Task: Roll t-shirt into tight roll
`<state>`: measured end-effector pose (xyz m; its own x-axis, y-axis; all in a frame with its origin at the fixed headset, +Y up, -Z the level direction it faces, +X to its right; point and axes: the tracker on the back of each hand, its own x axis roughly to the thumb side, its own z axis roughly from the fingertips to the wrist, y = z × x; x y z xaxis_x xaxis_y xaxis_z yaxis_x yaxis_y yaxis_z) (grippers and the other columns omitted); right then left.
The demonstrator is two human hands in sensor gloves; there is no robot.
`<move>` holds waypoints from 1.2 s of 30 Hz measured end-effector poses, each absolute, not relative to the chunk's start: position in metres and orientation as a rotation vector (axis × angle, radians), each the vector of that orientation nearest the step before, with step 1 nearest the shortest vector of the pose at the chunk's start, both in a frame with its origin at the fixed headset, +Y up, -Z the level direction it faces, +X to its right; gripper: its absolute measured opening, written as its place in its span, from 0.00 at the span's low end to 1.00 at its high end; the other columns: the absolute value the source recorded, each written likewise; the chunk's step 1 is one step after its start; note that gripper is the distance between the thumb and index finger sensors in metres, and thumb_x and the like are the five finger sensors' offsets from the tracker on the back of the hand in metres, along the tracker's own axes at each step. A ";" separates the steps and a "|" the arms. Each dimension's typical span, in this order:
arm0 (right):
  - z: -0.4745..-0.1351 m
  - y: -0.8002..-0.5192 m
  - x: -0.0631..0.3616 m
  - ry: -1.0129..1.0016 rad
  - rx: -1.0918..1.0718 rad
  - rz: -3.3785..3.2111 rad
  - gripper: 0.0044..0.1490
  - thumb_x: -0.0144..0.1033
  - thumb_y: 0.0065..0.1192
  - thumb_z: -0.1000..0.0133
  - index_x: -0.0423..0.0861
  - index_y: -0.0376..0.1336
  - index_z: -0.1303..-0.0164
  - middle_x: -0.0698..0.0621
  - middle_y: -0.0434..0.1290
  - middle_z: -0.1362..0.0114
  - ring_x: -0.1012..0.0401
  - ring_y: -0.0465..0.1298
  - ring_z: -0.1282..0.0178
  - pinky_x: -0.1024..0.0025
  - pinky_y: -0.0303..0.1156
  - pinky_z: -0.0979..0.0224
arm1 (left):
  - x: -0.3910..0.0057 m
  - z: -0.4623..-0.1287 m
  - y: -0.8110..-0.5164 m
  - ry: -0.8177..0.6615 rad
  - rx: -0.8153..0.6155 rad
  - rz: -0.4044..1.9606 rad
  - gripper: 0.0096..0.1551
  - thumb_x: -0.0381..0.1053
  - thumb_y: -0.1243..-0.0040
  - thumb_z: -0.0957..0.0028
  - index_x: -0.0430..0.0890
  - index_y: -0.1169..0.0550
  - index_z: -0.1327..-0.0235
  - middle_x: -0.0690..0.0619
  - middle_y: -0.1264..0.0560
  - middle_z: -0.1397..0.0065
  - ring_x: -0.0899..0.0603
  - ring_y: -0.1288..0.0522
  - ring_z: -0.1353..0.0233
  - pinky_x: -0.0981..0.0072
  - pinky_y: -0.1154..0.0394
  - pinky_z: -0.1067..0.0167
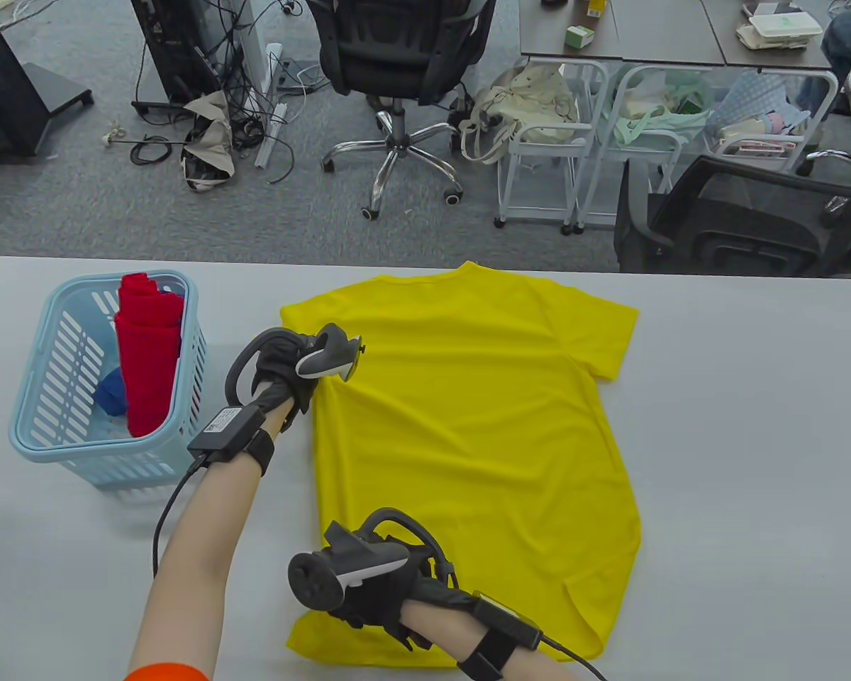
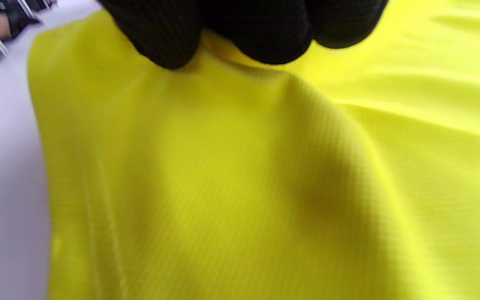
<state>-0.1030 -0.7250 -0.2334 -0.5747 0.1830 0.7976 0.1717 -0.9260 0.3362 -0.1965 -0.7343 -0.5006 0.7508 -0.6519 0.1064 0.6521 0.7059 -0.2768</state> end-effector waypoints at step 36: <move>-0.276 -0.698 0.217 0.770 0.317 2.727 0.36 0.47 0.59 0.38 0.49 0.58 0.20 0.40 0.60 0.17 0.48 0.71 0.28 0.44 0.63 0.27 | 0.044 -0.486 -0.715 -0.279 -0.158 -0.527 0.40 0.62 0.62 0.43 0.61 0.58 0.19 0.55 0.47 0.10 0.45 0.35 0.16 0.47 0.34 0.21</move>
<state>0.2167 -0.6982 -0.2761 -0.9340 0.3325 0.1309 -0.2150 -0.8153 0.5376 0.0440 -0.7152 -0.4860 0.8278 -0.4728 0.3019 0.5155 0.8534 -0.0771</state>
